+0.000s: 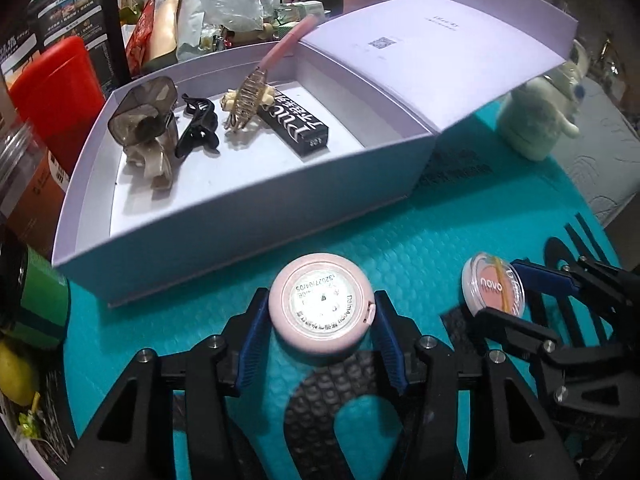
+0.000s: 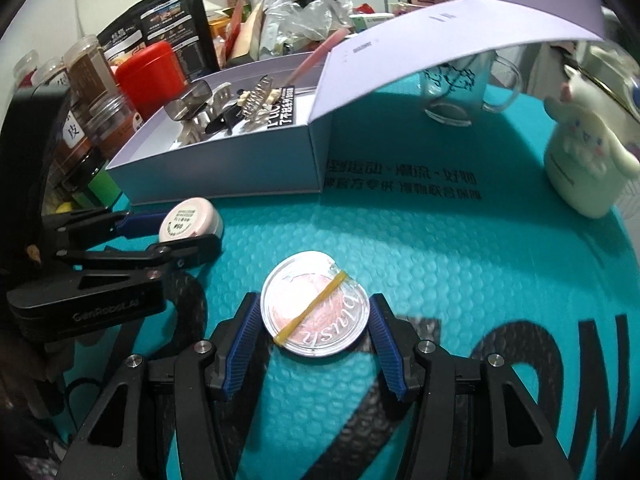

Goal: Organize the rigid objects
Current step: 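Lift both compacts with both grippers off the mat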

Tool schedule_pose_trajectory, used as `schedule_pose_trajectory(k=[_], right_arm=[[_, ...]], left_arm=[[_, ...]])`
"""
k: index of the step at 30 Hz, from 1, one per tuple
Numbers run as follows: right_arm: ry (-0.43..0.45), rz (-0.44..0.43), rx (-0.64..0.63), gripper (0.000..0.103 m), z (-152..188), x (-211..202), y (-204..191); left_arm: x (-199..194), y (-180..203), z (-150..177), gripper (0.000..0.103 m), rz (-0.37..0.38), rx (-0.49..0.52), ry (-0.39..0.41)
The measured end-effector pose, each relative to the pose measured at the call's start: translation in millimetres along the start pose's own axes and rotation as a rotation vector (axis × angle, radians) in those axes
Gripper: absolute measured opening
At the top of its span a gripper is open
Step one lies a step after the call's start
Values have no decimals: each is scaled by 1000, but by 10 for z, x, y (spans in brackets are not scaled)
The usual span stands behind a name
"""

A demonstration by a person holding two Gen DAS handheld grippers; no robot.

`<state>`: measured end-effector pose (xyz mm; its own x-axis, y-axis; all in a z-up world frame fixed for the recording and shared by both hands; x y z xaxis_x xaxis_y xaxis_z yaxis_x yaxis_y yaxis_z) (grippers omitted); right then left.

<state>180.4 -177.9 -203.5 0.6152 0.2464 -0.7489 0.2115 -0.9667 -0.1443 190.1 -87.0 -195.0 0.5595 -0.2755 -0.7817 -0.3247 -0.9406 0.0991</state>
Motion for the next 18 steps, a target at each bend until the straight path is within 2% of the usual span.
schedule_pose_trajectory(k=[5,11,18], right_arm=[[11,11,2,54,67,-107,0],[11,-26,14,54,210,-190,-95],[10,-44,-25,54,338,-282,-175]], left_arm=[[-91,19,118,50,22,-6,-25],[-286,73,369,50,7,-3,-28],[-426,109,540,50,32,-27,-21]])
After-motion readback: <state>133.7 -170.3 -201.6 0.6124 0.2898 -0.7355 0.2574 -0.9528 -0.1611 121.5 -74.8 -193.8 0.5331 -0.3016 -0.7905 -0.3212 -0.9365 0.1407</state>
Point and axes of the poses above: each gripper's, at about its wrist camera, not at the fingertips, and x roughly the way its jaws point, y to its right, z to its underside, the point moved 10 cm from there along x, roughly the way its jaws point, and after that the axes turned 5 degrees about y, right-handed, at the moved point
